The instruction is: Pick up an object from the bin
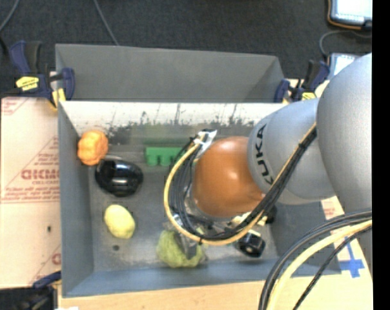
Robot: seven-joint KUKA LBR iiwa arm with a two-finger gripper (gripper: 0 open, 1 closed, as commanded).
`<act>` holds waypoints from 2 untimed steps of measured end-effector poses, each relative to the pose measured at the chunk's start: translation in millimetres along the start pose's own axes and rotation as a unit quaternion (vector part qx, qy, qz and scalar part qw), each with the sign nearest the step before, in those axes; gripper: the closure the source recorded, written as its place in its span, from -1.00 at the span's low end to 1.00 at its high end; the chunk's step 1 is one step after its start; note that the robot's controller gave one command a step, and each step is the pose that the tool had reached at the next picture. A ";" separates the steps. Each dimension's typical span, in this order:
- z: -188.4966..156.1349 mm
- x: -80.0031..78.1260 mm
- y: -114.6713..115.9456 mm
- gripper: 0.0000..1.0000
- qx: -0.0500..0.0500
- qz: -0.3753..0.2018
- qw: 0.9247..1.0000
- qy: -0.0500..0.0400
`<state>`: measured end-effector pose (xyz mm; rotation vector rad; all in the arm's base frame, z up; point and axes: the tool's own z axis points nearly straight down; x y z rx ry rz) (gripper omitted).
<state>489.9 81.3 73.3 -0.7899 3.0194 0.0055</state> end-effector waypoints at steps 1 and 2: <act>-49.8 2.1 1.8 1.00 -0.001 -0.025 1.000 0.003; -69.9 0.6 -0.2 1.00 0.000 -0.031 1.000 0.000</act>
Offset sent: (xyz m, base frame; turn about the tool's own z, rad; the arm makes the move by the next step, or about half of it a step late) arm -0.0014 -0.0067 0.0719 -0.0676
